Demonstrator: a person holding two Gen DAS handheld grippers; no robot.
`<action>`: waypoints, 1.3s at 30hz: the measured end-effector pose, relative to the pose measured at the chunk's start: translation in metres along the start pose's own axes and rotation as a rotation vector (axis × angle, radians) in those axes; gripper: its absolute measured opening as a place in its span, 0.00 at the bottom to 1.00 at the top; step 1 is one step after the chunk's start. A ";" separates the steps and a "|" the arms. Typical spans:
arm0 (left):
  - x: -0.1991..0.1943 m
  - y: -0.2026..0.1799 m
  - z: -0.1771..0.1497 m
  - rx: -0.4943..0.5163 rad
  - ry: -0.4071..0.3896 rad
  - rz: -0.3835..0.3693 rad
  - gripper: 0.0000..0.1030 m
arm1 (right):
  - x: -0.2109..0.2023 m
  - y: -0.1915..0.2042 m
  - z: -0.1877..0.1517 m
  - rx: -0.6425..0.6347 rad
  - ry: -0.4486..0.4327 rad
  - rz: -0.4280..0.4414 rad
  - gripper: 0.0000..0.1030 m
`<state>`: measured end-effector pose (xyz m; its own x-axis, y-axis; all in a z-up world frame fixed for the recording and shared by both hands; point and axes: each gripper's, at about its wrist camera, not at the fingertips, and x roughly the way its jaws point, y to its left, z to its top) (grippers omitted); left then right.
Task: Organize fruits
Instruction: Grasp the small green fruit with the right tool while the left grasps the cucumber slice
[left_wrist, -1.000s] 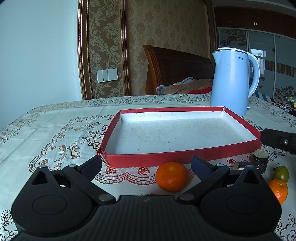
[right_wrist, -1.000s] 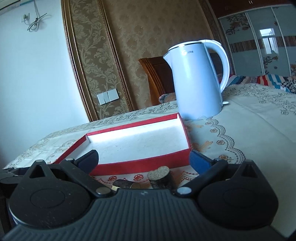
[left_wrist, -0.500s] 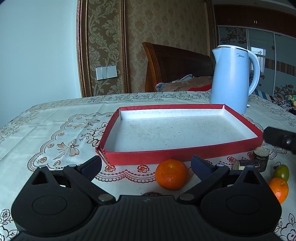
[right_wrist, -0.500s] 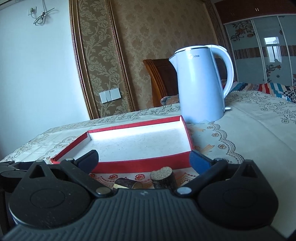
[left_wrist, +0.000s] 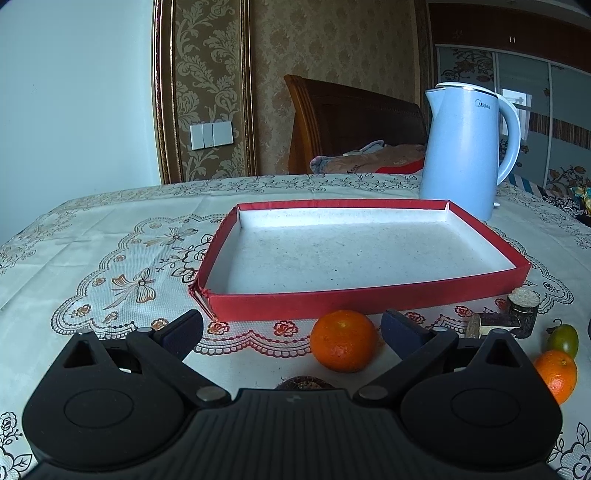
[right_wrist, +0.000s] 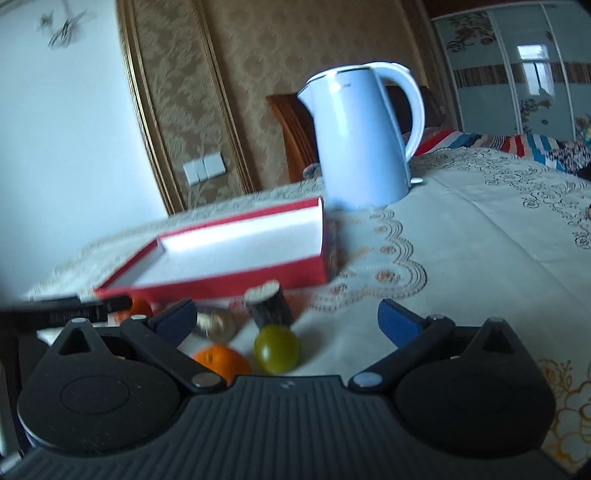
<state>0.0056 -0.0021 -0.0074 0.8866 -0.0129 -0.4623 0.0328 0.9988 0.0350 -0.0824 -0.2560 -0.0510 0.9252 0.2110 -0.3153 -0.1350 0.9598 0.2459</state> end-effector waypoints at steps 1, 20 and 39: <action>0.000 0.000 0.000 -0.001 0.002 0.000 1.00 | -0.002 0.002 -0.001 -0.017 -0.004 -0.006 1.00; -0.002 -0.003 0.002 0.003 0.005 -0.005 1.00 | 0.009 0.015 0.002 -0.176 0.113 -0.077 0.64; 0.000 0.000 0.000 0.000 0.011 -0.008 1.00 | 0.037 0.021 0.010 -0.238 0.204 0.003 0.48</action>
<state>0.0056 -0.0023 -0.0077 0.8811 -0.0201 -0.4724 0.0398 0.9987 0.0317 -0.0473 -0.2302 -0.0485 0.8377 0.2235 -0.4983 -0.2392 0.9704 0.0331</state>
